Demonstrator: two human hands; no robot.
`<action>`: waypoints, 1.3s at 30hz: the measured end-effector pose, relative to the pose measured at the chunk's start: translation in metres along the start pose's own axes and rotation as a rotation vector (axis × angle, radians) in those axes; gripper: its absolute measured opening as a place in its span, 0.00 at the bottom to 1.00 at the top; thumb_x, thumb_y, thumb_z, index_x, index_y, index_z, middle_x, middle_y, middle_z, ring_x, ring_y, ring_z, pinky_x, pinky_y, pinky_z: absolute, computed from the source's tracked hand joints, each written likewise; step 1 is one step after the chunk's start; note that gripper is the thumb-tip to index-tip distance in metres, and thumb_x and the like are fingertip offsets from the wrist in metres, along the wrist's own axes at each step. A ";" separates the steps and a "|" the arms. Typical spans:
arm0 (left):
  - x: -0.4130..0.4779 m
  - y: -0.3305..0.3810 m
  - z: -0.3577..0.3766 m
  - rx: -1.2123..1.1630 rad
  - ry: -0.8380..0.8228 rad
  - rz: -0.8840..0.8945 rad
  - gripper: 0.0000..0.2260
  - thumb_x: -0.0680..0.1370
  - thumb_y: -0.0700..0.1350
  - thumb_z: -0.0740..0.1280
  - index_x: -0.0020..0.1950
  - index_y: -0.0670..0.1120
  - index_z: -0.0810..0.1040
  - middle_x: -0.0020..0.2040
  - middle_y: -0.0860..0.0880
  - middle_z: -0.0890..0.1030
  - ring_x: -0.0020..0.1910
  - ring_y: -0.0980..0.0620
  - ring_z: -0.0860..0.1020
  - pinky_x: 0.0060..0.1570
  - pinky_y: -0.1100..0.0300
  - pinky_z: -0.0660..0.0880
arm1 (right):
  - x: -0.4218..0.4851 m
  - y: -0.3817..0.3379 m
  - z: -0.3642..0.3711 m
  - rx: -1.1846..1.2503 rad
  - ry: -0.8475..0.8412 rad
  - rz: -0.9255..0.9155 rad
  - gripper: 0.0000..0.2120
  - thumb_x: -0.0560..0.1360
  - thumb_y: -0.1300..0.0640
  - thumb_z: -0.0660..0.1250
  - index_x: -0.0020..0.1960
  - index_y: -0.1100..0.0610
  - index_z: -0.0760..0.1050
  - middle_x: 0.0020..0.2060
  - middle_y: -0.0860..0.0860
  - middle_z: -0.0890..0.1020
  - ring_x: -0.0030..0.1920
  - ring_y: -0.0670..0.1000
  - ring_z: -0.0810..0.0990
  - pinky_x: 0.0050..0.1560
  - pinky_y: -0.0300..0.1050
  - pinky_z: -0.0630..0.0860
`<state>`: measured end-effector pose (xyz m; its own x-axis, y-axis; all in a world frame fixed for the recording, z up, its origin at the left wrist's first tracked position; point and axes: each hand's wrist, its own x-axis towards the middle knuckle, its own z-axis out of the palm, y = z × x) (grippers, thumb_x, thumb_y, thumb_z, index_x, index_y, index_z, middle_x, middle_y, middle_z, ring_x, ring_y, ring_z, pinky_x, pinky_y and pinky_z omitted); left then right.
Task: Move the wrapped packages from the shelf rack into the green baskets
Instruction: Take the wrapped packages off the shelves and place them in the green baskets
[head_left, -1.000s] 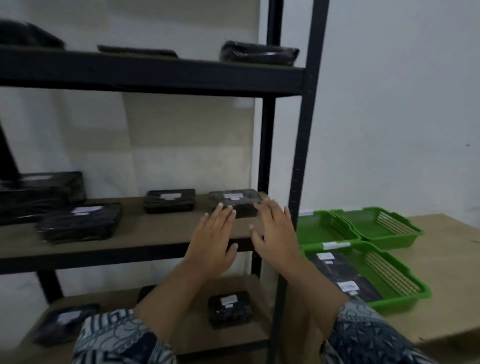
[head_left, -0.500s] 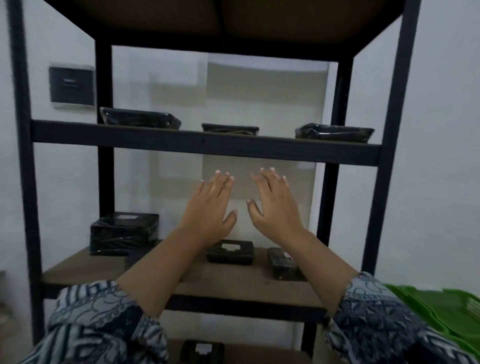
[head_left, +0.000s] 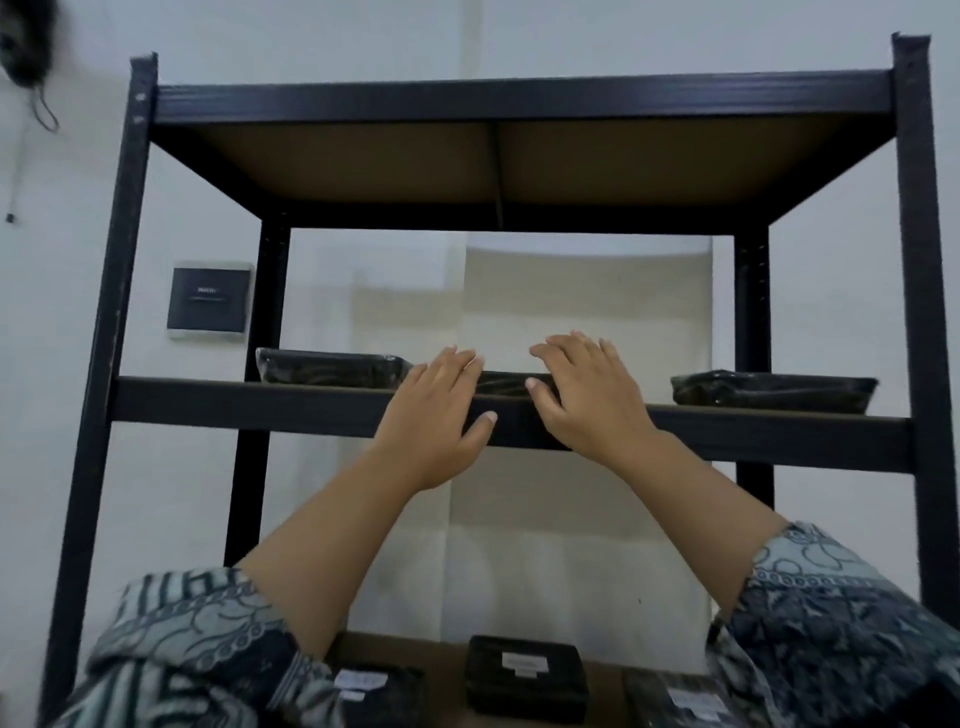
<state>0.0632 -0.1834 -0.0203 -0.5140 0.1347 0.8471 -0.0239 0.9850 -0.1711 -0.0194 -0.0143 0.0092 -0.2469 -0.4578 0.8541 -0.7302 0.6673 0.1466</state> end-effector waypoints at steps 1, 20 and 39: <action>0.007 -0.005 0.002 -0.020 -0.015 0.001 0.29 0.78 0.56 0.54 0.74 0.41 0.58 0.74 0.44 0.61 0.73 0.47 0.55 0.71 0.50 0.54 | 0.010 0.002 0.003 -0.004 -0.026 0.026 0.21 0.79 0.48 0.55 0.69 0.54 0.67 0.70 0.52 0.68 0.73 0.54 0.59 0.74 0.54 0.50; 0.064 -0.041 0.036 -0.126 -0.239 -0.063 0.26 0.80 0.58 0.49 0.75 0.47 0.55 0.74 0.49 0.60 0.73 0.51 0.55 0.71 0.50 0.54 | 0.087 0.043 0.048 0.143 -0.517 0.372 0.17 0.79 0.47 0.60 0.66 0.45 0.73 0.66 0.50 0.75 0.63 0.52 0.74 0.61 0.43 0.69; 0.061 -0.040 0.039 -0.134 -0.176 -0.063 0.26 0.80 0.57 0.48 0.75 0.46 0.55 0.73 0.49 0.62 0.72 0.52 0.57 0.70 0.52 0.56 | 0.081 0.034 0.033 0.093 -0.350 0.337 0.11 0.71 0.49 0.71 0.53 0.49 0.83 0.56 0.46 0.80 0.54 0.46 0.76 0.48 0.36 0.68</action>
<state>-0.0011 -0.2191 0.0187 -0.6574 0.0630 0.7509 0.0470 0.9980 -0.0426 -0.0859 -0.0483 0.0670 -0.6664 -0.4059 0.6254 -0.6226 0.7644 -0.1673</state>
